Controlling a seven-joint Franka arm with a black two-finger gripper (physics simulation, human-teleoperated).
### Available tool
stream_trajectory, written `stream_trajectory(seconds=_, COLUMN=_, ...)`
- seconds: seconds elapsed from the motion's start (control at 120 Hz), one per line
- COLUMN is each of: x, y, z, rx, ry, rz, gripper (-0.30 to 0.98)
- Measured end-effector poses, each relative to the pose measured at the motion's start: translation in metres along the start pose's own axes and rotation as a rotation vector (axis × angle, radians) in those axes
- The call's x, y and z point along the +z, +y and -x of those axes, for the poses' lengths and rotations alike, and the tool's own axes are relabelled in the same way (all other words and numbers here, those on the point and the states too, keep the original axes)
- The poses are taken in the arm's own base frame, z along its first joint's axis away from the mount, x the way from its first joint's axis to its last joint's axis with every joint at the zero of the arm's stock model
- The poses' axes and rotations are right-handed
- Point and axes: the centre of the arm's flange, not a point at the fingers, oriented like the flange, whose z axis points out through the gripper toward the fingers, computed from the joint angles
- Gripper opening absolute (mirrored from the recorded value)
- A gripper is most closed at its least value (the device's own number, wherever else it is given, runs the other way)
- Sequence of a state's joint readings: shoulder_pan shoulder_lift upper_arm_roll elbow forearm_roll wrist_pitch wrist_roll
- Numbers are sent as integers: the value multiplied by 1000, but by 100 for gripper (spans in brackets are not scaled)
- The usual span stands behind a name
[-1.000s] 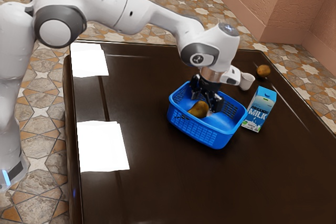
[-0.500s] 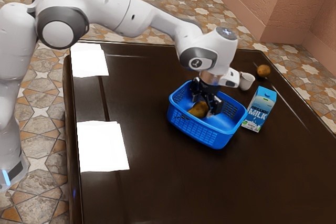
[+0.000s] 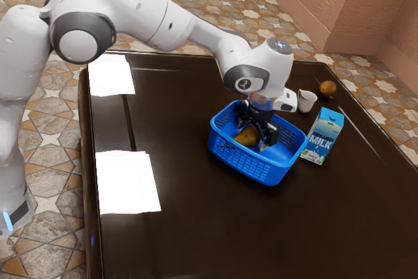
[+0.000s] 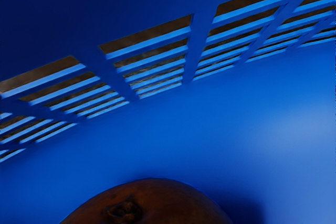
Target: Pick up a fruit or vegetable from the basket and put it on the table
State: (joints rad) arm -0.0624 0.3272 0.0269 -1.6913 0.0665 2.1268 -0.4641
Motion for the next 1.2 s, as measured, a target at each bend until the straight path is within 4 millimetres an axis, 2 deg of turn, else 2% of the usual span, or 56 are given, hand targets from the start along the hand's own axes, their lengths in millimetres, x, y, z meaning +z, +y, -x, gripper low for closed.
stream_trajectory(seconds=0.075, x=-2, y=0, z=0, rx=-2, ry=6, rz=1, gripper=80)
stream_trajectory(seconds=0.2, x=-10, y=-2, z=-1, rx=-8, ry=20, rz=-4, gripper=58)
stream_trajectory(seconds=0.392, x=-9, y=-3, z=0, rx=-15, ry=22, rz=-12, gripper=53)
stream_trajectory(seconds=0.525, x=-9, y=-5, z=5, rx=-9, ry=19, rz=-17, gripper=33)
stream_trajectory(seconds=0.933, x=-24, y=10, z=18, rx=-24, ry=43, rz=-20, gripper=25)
stream_trajectory(seconds=1.058, x=-42, y=23, z=26, rx=-16, ry=71, rz=-13, gripper=25)
stream_trajectory(seconds=1.083, x=-46, y=26, z=28, rx=-8, ry=80, rz=-15, gripper=29)
stream_trajectory(seconds=1.2, x=-74, y=35, z=36, rx=7, ry=126, rz=-4, gripper=33)
